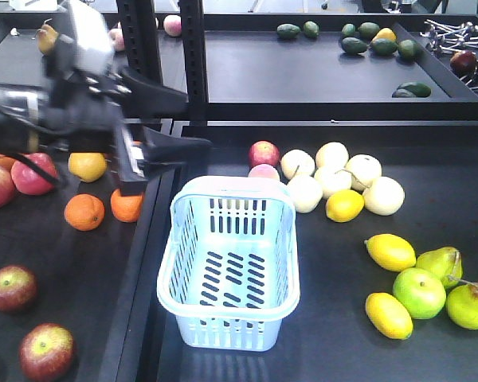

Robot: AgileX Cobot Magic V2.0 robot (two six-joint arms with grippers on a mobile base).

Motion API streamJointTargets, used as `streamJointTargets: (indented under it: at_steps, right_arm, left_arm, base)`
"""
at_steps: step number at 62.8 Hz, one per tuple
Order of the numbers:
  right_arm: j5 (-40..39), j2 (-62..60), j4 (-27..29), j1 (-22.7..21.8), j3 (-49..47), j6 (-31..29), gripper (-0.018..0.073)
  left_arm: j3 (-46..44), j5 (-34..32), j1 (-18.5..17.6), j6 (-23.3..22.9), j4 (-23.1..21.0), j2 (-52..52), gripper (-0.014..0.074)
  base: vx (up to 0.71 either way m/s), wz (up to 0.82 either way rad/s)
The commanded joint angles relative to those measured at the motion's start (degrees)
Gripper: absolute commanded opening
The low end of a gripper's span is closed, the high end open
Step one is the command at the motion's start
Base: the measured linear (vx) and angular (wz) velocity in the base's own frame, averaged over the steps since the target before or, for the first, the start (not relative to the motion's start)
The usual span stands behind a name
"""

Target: Pick three apples into basket with both arms

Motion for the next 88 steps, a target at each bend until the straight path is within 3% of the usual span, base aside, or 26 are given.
streamJointTargets:
  at_steps: [1, 23, 33, 41, 49, 61, 88]
  right_arm:
    - [-4.2, -0.7, -0.6, -0.3, 0.7, -0.1, -0.0004]
    - [-4.2, -0.7, -0.6, -0.3, 0.7, -0.1, -0.0004]
    - [-4.3, -0.7, -0.6, -0.3, 0.7, -0.1, -0.0004]
    - [-4.3, -0.7, -0.6, -0.3, 0.7, -0.1, -0.0004]
    - [-4.3, -0.7, -0.6, -0.3, 0.7, -0.1, -0.0004]
    - [-4.3, -0.7, -0.6, -0.3, 0.7, -0.1, -0.0004]
    - [-4.3, -0.7, -0.6, -0.3, 0.7, -0.1, -0.0004]
  left_arm:
    - [-2.5, 3.5, -1.6, 1.2, 3.0, 1.0, 0.0505]
    - [-2.6, 4.8, -2.9, 2.2, 3.0, 8.2, 0.0501]
    - [-3.0, 5.5, -3.2, 6.5, 3.0, 9.7, 0.0501]
    - [-4.0, 6.7, -3.2, 6.3, 3.0, 9.7, 0.0501]
    - [-6.4, 5.0, -3.5, 4.5, 3.0, 9.7, 0.0501]
    - [-8.0, 4.5, -4.3, 7.9, 3.0, 9.8, 0.0501]
    - [-8.0, 3.1, -4.3, 9.5, 3.0, 16.0, 0.0501]
  base:
    - [0.0, 0.0]
    - [0.0, 0.0]
    - [0.0, 0.0]
    - [0.0, 0.0]
    - [0.0, 0.0]
    - [0.0, 0.0]
    - [0.0, 0.0]
